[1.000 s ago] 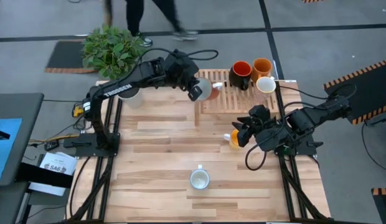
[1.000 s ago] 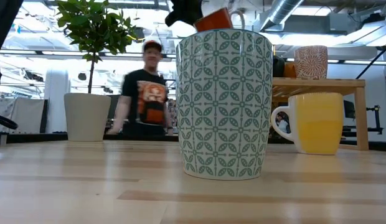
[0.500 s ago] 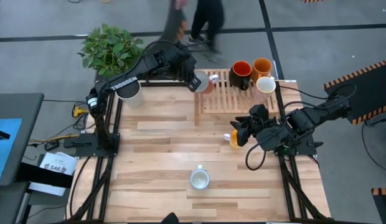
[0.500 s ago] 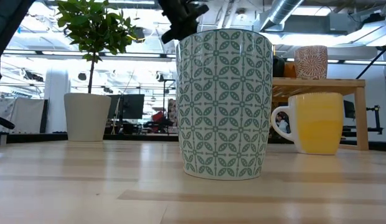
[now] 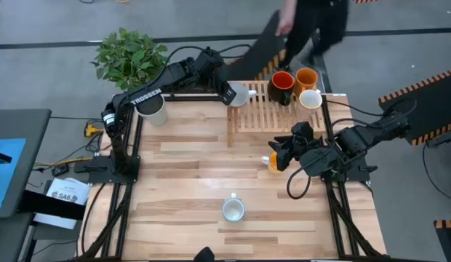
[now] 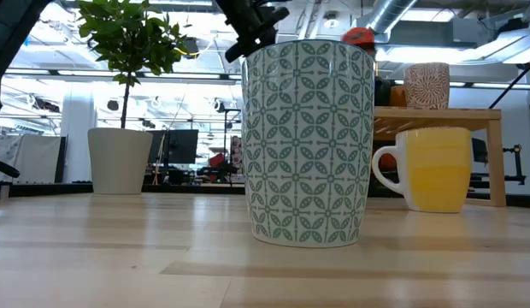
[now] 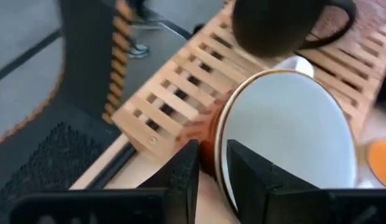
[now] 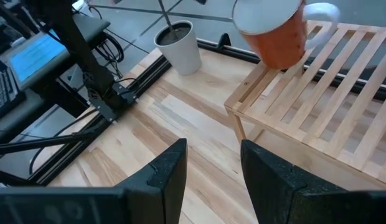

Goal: Place coffee mugs
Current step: Put the red mug on the shelf

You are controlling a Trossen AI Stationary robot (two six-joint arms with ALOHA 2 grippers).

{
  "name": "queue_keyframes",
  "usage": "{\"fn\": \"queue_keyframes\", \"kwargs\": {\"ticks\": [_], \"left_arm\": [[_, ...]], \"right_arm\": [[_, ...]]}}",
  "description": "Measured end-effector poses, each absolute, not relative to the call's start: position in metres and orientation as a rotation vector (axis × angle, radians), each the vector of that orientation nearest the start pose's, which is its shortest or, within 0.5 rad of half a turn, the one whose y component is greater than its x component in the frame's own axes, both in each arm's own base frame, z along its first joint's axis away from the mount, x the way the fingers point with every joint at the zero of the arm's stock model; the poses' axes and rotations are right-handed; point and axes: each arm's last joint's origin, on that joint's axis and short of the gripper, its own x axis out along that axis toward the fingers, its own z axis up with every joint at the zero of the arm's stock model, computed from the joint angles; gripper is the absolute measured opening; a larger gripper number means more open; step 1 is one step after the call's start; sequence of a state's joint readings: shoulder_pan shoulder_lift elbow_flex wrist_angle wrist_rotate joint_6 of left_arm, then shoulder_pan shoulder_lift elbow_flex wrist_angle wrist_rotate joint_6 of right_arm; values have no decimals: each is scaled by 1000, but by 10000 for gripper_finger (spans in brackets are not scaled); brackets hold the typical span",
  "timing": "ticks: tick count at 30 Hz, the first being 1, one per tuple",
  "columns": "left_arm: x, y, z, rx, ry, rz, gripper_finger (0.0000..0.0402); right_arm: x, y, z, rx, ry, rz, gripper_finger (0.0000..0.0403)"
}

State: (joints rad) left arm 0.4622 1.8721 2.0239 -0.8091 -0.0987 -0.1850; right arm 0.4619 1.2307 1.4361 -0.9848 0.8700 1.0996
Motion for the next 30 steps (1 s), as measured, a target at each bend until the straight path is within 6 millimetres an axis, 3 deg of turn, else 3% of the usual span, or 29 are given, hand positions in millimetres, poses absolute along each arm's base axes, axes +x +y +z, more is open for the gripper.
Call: {"fn": "queue_keyframes", "kwargs": {"ticks": [8, 22, 30], "left_arm": [[375, 189, 384, -315, 582, 584, 69], [378, 192, 393, -277, 495, 592, 86], [355, 196, 450, -260, 381, 621, 139]], "right_arm": [[208, 79, 401, 570, 320, -654, 175], [208, 79, 401, 562, 305, -668, 175], [212, 73, 402, 584, 281, -690, 175]]}}
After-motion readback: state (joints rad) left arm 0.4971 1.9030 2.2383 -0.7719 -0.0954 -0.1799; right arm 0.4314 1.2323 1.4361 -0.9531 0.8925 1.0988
